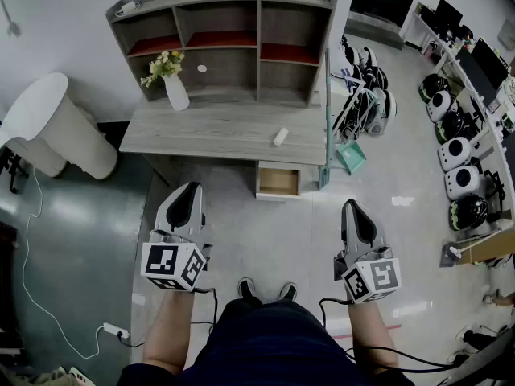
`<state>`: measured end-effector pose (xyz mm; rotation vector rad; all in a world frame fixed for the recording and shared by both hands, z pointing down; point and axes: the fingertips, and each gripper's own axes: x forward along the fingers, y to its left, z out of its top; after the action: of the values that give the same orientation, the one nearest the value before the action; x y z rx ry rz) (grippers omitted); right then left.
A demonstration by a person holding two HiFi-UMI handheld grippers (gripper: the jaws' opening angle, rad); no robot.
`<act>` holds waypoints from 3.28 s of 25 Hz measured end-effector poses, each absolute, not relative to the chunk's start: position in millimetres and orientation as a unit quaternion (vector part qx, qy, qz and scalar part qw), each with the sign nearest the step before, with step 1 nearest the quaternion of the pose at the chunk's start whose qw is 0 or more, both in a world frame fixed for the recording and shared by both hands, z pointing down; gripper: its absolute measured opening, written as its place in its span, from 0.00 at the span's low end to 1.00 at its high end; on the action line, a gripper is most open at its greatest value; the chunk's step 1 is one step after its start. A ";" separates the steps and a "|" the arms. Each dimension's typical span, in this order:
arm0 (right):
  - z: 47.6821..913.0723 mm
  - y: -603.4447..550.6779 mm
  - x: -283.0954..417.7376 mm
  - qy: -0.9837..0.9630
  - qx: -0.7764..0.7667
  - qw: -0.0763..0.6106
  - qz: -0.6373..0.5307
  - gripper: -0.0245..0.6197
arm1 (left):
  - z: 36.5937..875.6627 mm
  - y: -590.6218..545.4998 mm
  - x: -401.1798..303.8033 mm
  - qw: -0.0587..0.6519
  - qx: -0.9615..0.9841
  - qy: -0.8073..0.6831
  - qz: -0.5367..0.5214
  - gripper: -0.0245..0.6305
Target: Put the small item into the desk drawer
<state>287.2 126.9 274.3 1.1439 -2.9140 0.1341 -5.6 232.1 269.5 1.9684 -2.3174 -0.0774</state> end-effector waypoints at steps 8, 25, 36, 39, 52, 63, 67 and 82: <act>267.8 129.5 264.6 -0.920 0.388 -0.014 0.044 0.05 | 273.5 236.4 -39.9 0.052 0.654 -0.754 -0.031 0.08; 287.7 116.3 203.2 -0.915 0.398 0.008 0.059 0.05 | 306.5 238.4 -97.4 0.083 0.650 -0.754 -0.036 0.08; 310.4 37.8 126.1 -0.933 0.348 -0.002 0.096 0.05 | 308.2 196.9 -159.1 0.079 0.607 -0.791 -0.007 0.08; 319.2 7.5 118.5 -0.931 0.348 -0.004 0.111 0.05 | 310.0 170.1 -161.4 0.082 0.608 -0.790 0.000 0.08; 338.0 -92.7 113.0 -0.923 0.353 -0.006 0.152 0.05 | 304.8 61.7 -156.0 0.078 0.627 -0.775 0.019 0.08; 350.8 -125.1 107.0 -0.911 0.380 0.009 0.160 0.05 | 324.8 4.7 -163.7 0.100 0.655 -0.748 0.023 0.08; 363.1 -134.2 106.4 -0.899 0.407 0.026 0.159 0.05 | 340.2 -27.1 -168.0 0.110 0.681 -0.723 0.027 0.08; 439.5 -160.1 80.6 -0.819 0.523 0.104 0.212 0.05 | 397.7 -127.7 -177.6 0.143 0.799 -0.581 0.065 0.08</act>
<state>80.6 -160.1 439.5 1.5413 -2.4149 0.6248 -177.6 -127.7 397.7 2.3036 -1.6743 0.1873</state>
